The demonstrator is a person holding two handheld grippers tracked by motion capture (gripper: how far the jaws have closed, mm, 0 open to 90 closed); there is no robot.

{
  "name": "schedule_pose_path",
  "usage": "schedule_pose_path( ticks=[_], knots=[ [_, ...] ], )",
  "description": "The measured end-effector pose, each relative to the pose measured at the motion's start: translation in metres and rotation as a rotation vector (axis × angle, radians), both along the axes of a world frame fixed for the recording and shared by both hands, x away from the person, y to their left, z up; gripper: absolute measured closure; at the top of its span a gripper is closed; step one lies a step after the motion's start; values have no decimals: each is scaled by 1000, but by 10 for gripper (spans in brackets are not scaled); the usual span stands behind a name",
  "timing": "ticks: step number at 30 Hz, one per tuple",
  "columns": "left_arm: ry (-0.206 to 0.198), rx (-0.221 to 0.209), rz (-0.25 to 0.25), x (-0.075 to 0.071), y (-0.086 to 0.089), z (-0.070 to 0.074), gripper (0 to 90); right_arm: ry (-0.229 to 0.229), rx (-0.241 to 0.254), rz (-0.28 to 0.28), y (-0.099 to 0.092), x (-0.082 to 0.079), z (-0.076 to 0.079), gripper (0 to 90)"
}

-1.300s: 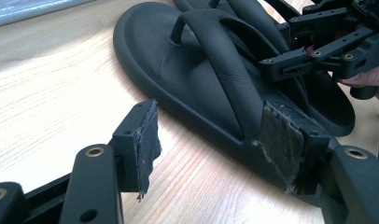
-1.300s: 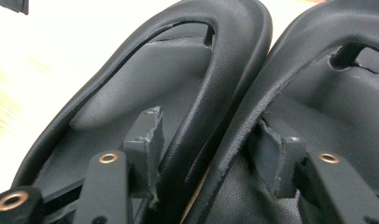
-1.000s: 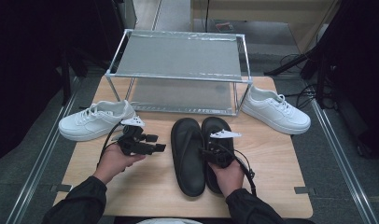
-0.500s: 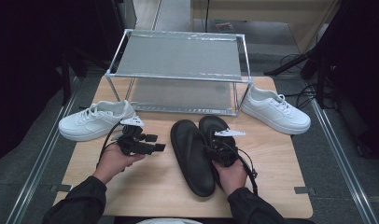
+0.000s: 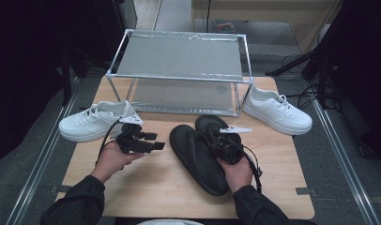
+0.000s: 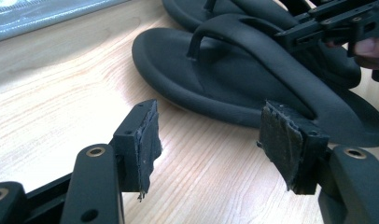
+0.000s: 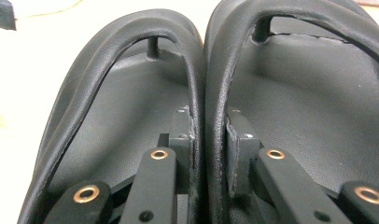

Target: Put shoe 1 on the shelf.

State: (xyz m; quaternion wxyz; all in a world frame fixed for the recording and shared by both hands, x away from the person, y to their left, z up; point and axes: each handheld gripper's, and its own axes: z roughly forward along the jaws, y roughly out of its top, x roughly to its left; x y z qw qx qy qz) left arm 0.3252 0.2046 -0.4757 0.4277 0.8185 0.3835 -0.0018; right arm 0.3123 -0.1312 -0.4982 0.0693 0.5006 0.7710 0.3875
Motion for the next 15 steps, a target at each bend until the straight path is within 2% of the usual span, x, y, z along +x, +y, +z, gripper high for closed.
schedule_pose_path(
  ticks=[3,5,8,12,14,15],
  knots=[
    [2,-15,-7,7,2,8,389,-4,13,17,-1,-1,5,764],
    [17,-15,-32,12,1,13,390,-4,22,28,-1,0,8,764],
    [-22,-1,-49,19,2,24,411,-2,24,45,0,3,11,763],
    [-59,5,-54,29,2,41,451,-7,-1,69,6,9,13,763],
    [-84,28,-60,35,1,50,461,-14,-6,78,8,12,16,764],
    [-83,41,-62,38,1,54,466,-15,-9,80,9,14,18,764]
  ],
)
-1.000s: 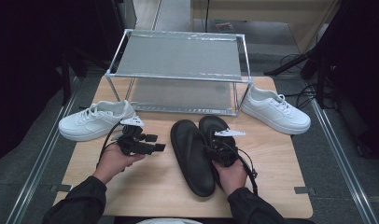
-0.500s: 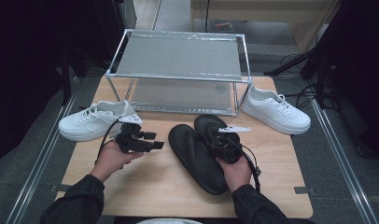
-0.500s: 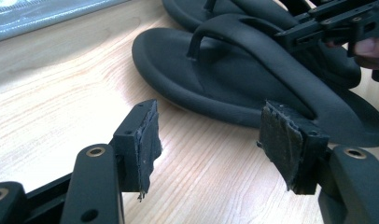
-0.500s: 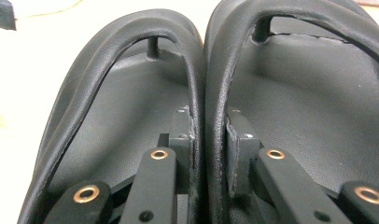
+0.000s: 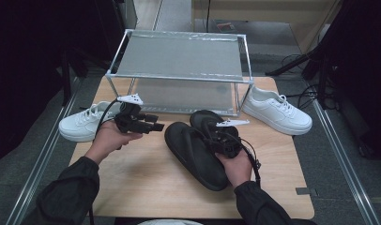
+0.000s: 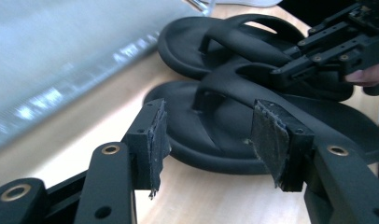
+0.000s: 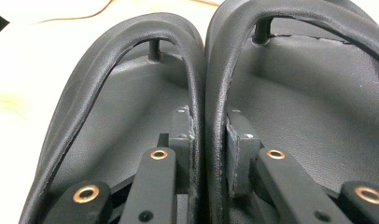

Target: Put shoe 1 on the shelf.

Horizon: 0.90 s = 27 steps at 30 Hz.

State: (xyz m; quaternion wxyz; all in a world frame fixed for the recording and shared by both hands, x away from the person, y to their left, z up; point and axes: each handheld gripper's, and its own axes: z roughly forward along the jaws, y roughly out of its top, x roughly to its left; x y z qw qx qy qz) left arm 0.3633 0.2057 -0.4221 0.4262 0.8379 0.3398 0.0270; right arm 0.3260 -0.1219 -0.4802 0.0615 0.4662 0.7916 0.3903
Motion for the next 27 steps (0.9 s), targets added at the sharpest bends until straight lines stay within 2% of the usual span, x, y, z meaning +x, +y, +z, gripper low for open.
schedule_pose_path(
  ticks=[2,5,6,8,11,14,16,24,27],
  knots=[
    [2,22,10,8,-1,8,489,-7,-5,6,2,4,3,764],
    [6,20,13,20,0,18,555,-13,-7,8,7,14,7,763],
    [12,20,14,24,1,22,598,-12,-7,6,9,18,8,763],
    [9,13,5,30,1,29,748,-17,-9,6,13,26,9,762],
    [-3,22,3,40,0,38,815,-16,-18,2,20,36,10,762],
    [-24,32,14,53,2,47,852,-20,-33,-2,26,47,9,762],
    [-27,24,18,61,5,53,859,-23,-43,-7,30,54,8,762],
    [-91,48,36,85,9,81,869,-33,-26,-75,48,83,1,761],
    [-105,60,53,96,9,86,882,-42,-42,-85,56,90,-1,762]
  ],
)
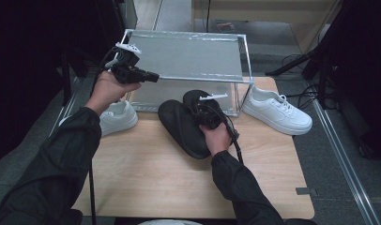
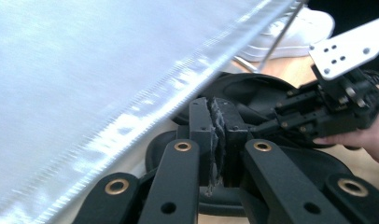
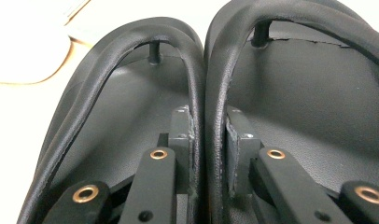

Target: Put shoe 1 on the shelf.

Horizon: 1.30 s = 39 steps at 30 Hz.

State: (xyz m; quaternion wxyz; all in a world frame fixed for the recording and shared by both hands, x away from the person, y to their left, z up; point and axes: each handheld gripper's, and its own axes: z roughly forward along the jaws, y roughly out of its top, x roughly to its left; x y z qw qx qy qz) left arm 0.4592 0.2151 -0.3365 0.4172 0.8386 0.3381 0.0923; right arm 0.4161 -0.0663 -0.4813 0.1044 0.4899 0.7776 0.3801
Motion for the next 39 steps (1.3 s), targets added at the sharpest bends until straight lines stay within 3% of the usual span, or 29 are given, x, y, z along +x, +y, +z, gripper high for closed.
schedule_pose_path(
  ticks=[5,8,10,14,17,20,25,30,34,39],
  knots=[
    [12,10,19,18,-3,-3,892,-20,-34,-36,11,14,-6,762],
    [4,70,67,23,-4,-7,900,-34,-40,-71,17,20,-13,762],
    [-8,70,75,26,-2,-9,900,-40,-24,-92,19,24,-16,763],
    [16,46,78,34,4,-14,900,-18,24,-134,21,35,-18,759],
    [20,28,67,37,5,-16,900,-34,21,-151,22,40,-20,757],
    [28,18,60,39,5,-17,900,-52,11,-124,23,45,-24,759],
    [26,11,50,40,7,-19,900,-35,23,-103,23,47,-22,701],
    [21,22,55,39,5,-18,900,-30,18,-79,24,43,-18,618],
    [22,27,56,39,5,-18,900,-37,15,-71,20,37,-16,603],
    [46,19,67,40,6,-18,900,-48,27,-60,10,28,-9,557]
  ],
)
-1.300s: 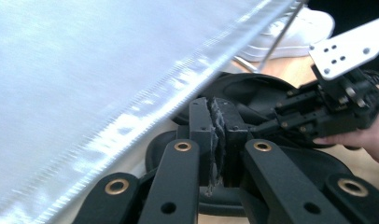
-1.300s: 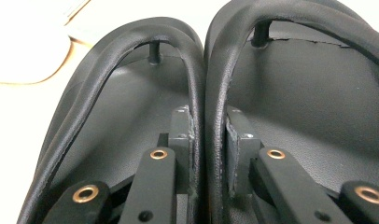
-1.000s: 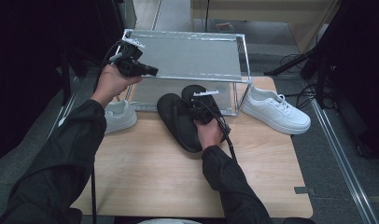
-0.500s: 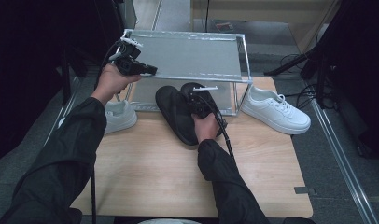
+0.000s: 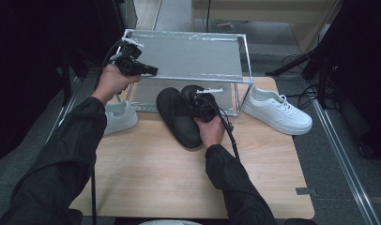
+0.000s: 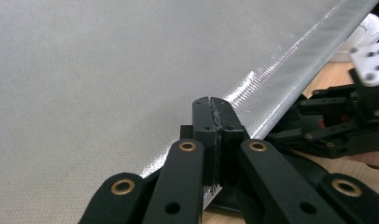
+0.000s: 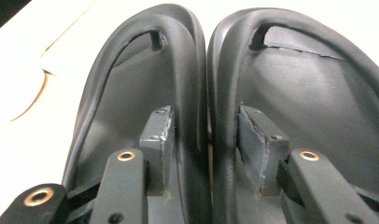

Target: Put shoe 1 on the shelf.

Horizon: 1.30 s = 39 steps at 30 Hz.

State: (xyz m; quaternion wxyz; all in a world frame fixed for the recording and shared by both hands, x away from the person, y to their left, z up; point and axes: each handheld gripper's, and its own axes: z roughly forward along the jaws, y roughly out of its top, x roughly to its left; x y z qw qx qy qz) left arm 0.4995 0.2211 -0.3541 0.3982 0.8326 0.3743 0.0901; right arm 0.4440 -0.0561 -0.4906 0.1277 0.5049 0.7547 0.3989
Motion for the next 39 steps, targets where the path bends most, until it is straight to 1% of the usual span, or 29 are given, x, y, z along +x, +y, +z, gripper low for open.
schedule_pose_path(
  ticks=[3,4,6,8,10,13,15,16,18,20,23,28,29,31,33,34,36,38,39],
  knots=[
    [0,8,7,-1,-2,1,900,-6,-6,8,-7,-8,7,552],
    [1,8,8,-1,-2,1,900,-13,-7,14,-9,-11,9,560],
    [2,5,8,0,-1,0,900,-12,2,23,-14,-18,14,589],
    [-1,7,8,-1,-2,0,900,-19,0,48,-18,-25,18,637],
    [-4,17,9,-1,-3,1,900,-15,4,75,-21,-31,21,697],
    [0,12,15,-1,-2,1,900,-26,-6,121,-24,-43,24,779],
    [2,8,15,-1,-2,0,900,-27,17,135,-27,-51,23,826],
    [1,5,15,-1,-2,0,900,-34,22,140,-29,-55,22,852],
    [3,-2,18,-1,-1,0,900,-61,5,144,-31,-64,19,884],
    [3,-9,24,-2,-1,-1,900,-65,-2,141,-34,-71,14,900],
    [0,-1,22,-2,-1,-1,900,-64,-7,141,-41,-82,5,900],
    [3,-14,26,-2,-1,-2,900,-44,-36,173,-51,-102,-13,900],
    [2,-16,27,-2,-1,-2,900,-31,-41,176,-53,-105,-16,900],
    [3,-17,29,-2,0,-2,900,-2,-36,180,-56,-110,-22,900],
    [-4,-6,29,-3,-1,-1,900,29,-35,178,-58,-114,-28,900],
    [-7,-2,31,-4,-2,-1,900,36,-43,181,-57,-115,-30,900],
    [-6,-2,32,-4,-2,-1,900,44,-60,200,-56,-118,-35,900],
    [-4,-5,31,-3,-2,-2,900,33,-92,220,-52,-117,-37,900],
    [-7,-3,29,-4,-2,-2,900,31,-95,223,-50,-116,-38,900]
  ],
)
